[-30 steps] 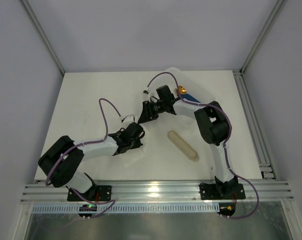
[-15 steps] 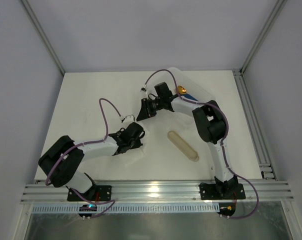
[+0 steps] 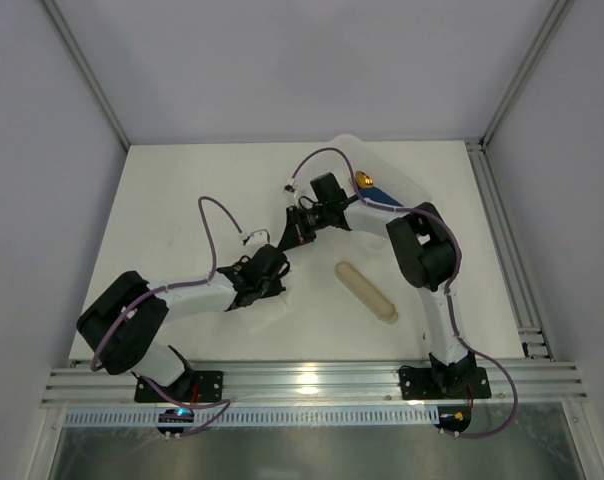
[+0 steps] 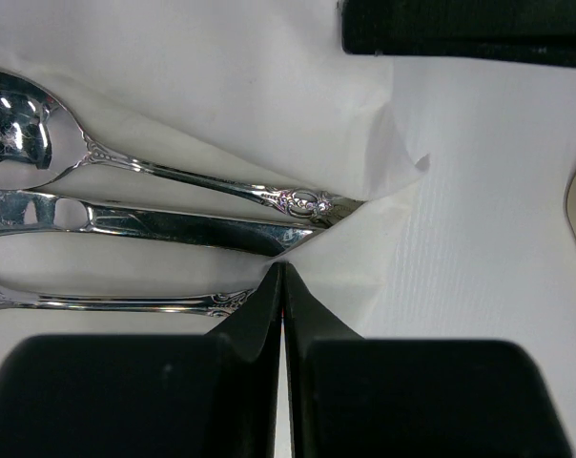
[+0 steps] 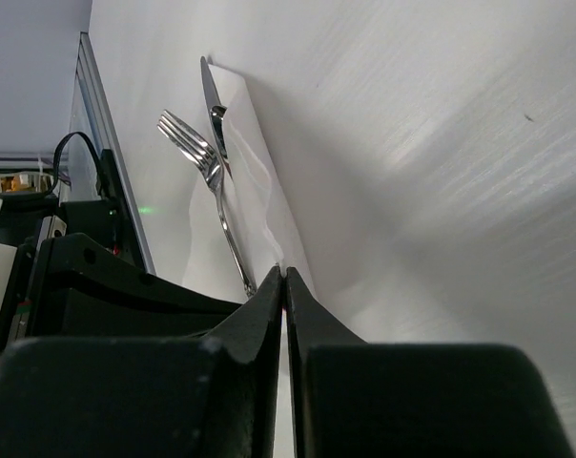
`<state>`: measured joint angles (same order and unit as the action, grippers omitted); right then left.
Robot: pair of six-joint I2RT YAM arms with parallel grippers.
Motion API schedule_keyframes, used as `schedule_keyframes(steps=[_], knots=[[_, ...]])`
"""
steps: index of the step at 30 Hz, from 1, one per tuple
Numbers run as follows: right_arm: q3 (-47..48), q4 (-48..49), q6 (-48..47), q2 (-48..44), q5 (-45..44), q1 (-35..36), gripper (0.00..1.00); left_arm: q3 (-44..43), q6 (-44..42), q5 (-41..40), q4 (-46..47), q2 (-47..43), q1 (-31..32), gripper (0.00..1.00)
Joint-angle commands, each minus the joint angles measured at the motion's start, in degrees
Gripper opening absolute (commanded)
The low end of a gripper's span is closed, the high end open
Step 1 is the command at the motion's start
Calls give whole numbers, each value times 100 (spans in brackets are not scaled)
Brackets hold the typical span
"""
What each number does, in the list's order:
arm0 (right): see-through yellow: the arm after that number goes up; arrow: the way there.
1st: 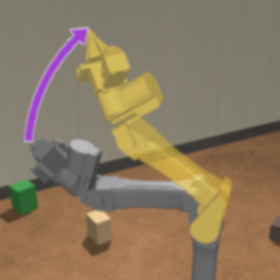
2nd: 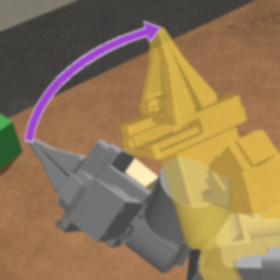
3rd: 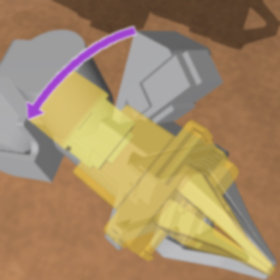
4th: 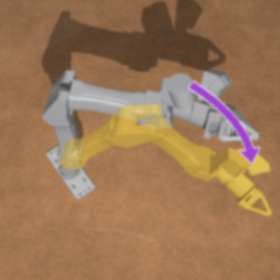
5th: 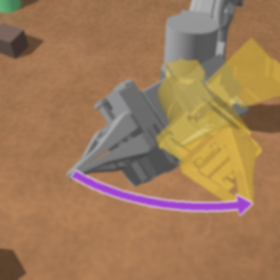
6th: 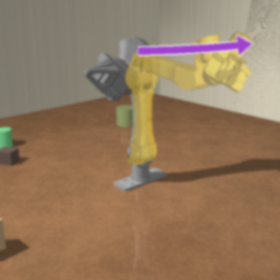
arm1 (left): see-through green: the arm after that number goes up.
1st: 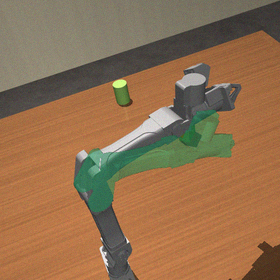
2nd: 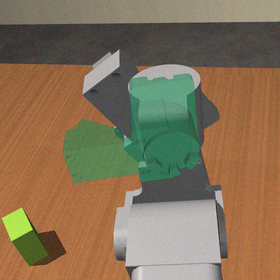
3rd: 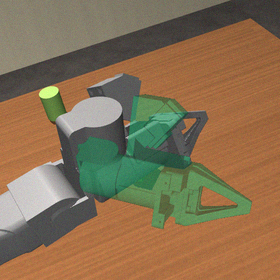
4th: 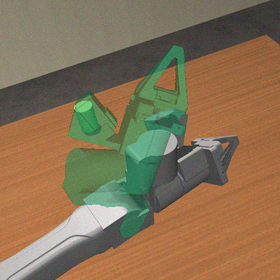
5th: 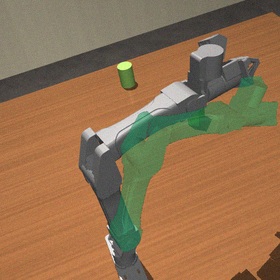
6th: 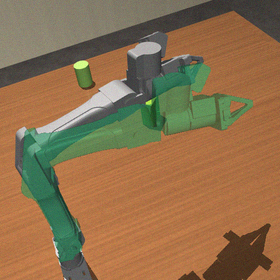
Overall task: Place the utensils on the paper napkin and roll it up
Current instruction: Roll the napkin at the center of the board.
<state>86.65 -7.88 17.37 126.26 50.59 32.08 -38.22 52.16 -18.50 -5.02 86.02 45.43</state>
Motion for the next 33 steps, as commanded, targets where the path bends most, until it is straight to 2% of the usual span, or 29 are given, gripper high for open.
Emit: schedule_keyframes(steps=[1,10,33], knots=[[-148,243,65,-505,21,97,6,-54,22,-224,-184,20,36,0],[-280,226,13,-725,-31,150,4,-19,22,-268,-193,3,54,0],[-34,-715,-866,-1015,-752,466,4,16,66,-312,-263,-41,71,0]])
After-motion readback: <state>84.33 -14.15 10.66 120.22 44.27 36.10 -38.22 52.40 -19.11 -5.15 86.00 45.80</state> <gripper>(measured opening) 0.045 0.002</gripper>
